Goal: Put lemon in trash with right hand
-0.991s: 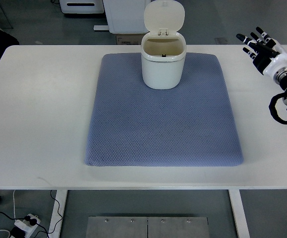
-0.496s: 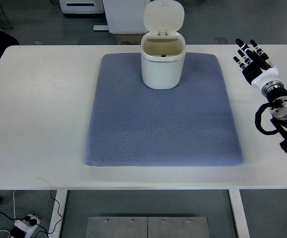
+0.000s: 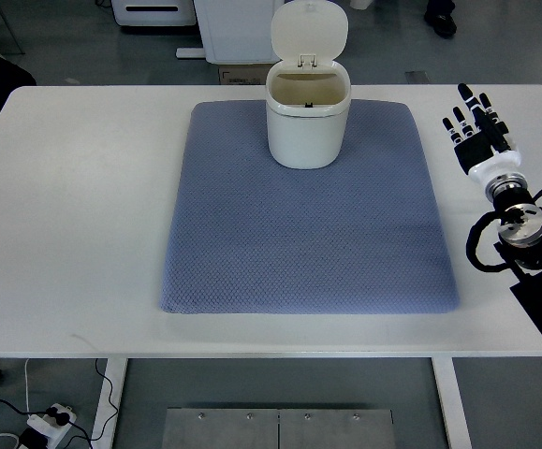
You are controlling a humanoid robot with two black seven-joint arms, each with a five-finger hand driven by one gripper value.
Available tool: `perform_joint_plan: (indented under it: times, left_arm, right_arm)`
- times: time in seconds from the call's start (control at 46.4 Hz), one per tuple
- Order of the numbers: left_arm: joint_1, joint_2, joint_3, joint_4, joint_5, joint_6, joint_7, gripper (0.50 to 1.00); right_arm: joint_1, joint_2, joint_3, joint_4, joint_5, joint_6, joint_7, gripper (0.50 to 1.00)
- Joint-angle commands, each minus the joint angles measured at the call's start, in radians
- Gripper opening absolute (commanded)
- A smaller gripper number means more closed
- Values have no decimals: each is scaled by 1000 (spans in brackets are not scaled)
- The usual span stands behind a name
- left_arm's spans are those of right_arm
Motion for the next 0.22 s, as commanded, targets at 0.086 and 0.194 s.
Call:
perform_joint_plan:
  times: [0.086, 0.194]
  left_arm:
    - [0, 0, 0, 0, 0, 0, 0, 1000]
    - [-2, 0, 0, 0, 0, 0, 0, 1000]
  right_arm:
    - [-14, 6, 8, 3, -1, 0, 1, 1000]
    - [-15, 1, 9, 3, -1, 1, 1, 1000]
